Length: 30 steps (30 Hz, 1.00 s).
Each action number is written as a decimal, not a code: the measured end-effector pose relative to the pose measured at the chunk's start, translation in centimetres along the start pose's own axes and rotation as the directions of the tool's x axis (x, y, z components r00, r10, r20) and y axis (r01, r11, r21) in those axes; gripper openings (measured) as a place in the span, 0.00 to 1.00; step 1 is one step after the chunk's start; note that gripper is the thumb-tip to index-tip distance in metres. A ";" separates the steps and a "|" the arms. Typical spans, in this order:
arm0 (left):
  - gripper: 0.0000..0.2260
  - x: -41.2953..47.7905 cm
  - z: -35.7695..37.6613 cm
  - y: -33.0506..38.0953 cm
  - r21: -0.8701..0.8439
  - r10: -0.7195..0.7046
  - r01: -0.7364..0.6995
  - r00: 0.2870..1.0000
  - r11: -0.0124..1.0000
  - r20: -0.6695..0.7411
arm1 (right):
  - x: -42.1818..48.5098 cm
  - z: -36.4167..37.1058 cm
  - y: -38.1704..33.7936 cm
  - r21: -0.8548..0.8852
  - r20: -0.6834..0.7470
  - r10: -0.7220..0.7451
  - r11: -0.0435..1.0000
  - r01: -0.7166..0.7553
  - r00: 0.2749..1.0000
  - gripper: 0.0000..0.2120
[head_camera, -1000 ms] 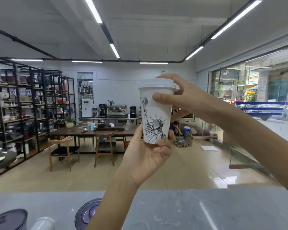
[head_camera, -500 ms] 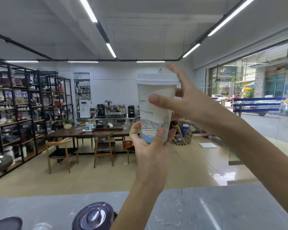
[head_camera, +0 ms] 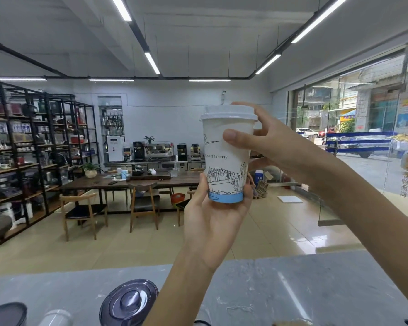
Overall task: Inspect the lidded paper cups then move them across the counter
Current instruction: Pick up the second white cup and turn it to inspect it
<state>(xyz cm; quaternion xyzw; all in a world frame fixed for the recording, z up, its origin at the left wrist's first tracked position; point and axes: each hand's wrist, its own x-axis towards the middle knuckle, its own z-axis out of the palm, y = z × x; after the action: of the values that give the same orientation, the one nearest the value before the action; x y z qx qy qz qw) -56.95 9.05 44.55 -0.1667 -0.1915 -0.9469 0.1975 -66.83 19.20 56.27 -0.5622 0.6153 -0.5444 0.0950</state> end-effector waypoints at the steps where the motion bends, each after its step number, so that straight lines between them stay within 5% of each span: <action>1: 0.23 -0.1 -0.2 0.1 -0.007 -0.031 0.031 0.999 0.999 0.016 | 0.0 -0.1 0.0 -0.004 0.004 -0.001 1.000 0.001 1.000 0.42; 7: 0.24 -0.6 -0.8 0.4 0.052 -0.134 0.132 0.990 0.990 0.047 | -0.1 -1.1 0.0 0.080 0.089 -0.013 0.997 0.006 0.996 0.41; 11: 0.23 -0.6 -0.7 -0.2 0.204 0.123 -0.120 0.992 0.972 -0.001 | -0.4 -1.4 0.2 0.223 0.124 0.030 0.973 -0.058 0.992 0.47; 16: 0.25 -0.3 -1.1 -2.4 0.522 0.492 -0.454 0.867 0.722 0.074 | -1.2 0.3 0.3 0.010 -0.064 0.015 1.000 -0.015 0.998 0.48; 22: 0.24 -0.9 -1.0 -2.1 0.329 0.241 -0.252 0.968 0.910 0.075 | -1.2 0.0 0.2 -0.025 -0.095 -0.034 0.999 0.032 0.995 0.38; 30: 0.27 -0.9 -1.4 -1.3 0.179 0.007 0.001 0.999 0.984 -0.048 | -1.1 0.0 0.4 -0.019 -0.099 -0.026 1.000 0.024 0.995 0.38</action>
<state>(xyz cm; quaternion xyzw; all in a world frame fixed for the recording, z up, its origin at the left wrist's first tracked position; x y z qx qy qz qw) -57.06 9.81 42.59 -0.1256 -0.2705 -0.9293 0.2177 -66.67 20.01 55.41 -0.5429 0.6172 -0.5671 0.0525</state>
